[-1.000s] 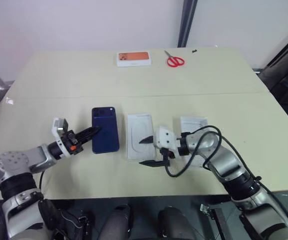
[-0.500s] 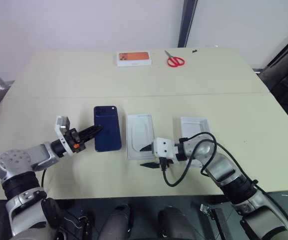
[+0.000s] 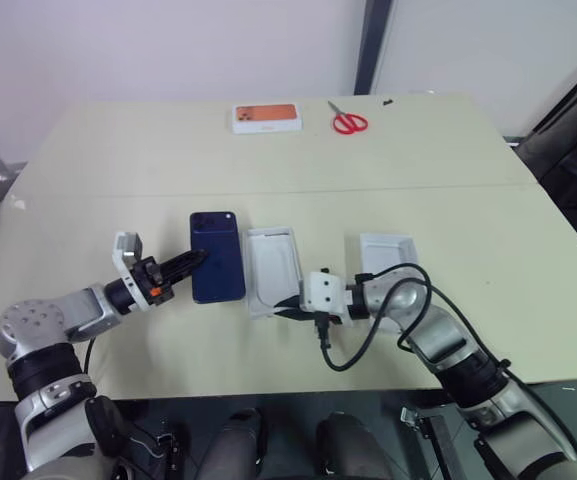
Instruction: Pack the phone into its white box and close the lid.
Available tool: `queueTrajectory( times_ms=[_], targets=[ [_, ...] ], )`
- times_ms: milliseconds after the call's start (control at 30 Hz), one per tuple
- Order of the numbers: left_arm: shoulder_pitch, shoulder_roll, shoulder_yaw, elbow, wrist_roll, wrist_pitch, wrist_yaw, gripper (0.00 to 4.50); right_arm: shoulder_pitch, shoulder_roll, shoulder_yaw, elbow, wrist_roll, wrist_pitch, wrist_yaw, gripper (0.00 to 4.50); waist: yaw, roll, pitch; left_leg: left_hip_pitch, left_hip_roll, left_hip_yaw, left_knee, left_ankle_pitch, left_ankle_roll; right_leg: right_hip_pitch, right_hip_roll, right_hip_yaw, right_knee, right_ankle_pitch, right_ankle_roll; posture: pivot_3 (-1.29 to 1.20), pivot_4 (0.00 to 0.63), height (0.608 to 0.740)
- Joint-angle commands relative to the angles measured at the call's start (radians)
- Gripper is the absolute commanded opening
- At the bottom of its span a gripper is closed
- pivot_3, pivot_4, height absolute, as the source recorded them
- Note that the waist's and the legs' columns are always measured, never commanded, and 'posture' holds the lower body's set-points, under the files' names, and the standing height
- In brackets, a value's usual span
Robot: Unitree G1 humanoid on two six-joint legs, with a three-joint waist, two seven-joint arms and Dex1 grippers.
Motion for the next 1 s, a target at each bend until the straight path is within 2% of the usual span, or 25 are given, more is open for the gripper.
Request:
queueTrajectory(
  times_ms=[33,267,300,433,800,900,1000],
  targets=[
    [-0.03,0.003,0.008,-0.041,-0.048,-0.004,-0.009,0.0,-0.002,0.014,0.007,-0.012,-0.004,0.017,-0.008,0.04,0.0,0.0,0.0,0.0,0.0,0.0,0.0,0.0,0.0,0.0,0.0,0.0,0.0,0.0,0.0,0.0,0.15,0.734],
    [-0.031,0.007,0.005,-0.034,-0.044,-0.011,-0.007,0.0,-0.01,0.053,0.013,-0.016,0.011,0.125,-0.017,0.04,0.0,0.0,0.0,0.0,0.0,0.0,0.0,0.0,0.0,0.0,0.0,0.0,0.0,0.0,0.0,0.0,0.15,0.734],
    [-0.031,0.008,0.005,-0.033,-0.045,-0.01,-0.009,0.0,-0.013,0.058,0.014,-0.016,0.006,0.127,-0.023,0.81,-0.001,0.0,0.0,0.0,0.0,0.0,0.0,0.0,0.0,0.0,0.0,0.0,0.0,0.0,0.0,0.0,0.15,0.734],
    [-0.033,0.012,0.006,-0.028,-0.046,-0.007,-0.011,0.0,-0.018,0.062,0.027,-0.025,-0.011,0.125,-0.025,2.67,0.0,0.0,0.0,0.0,0.0,0.0,0.0,0.0,0.0,0.0,0.0,0.0,0.0,0.0,0.0,0.0,0.15,0.734],
    [-0.034,0.02,0.007,-0.028,-0.046,-0.003,-0.012,0.0,-0.024,0.052,0.0,-0.048,0.027,0.128,-0.003,2.67,0.0,0.0,0.0,0.0,0.0,0.0,0.0,0.0,0.0,0.0,0.0,0.0,0.0,0.0,0.0,0.0,0.15,0.734],
    [-0.035,0.018,0.006,-0.03,-0.047,-0.001,-0.011,0.0,-0.024,0.056,0.002,-0.032,0.025,0.119,-0.01,1.78,0.0,0.0,0.0,0.0,0.0,0.0,0.0,0.0,0.0,0.0,0.0,0.0,0.0,0.0,0.0,0.0,0.15,0.734],
    [-0.039,0.016,0.006,-0.033,-0.05,0.003,-0.009,0.0,-0.023,0.063,0.006,-0.02,0.016,0.108,-0.021,0.28,-0.001,0.0,0.0,0.0,0.0,0.0,0.0,0.0,0.0,0.0,0.0,0.0,0.0,0.0,0.0,0.0,0.15,0.734]
  ],
)
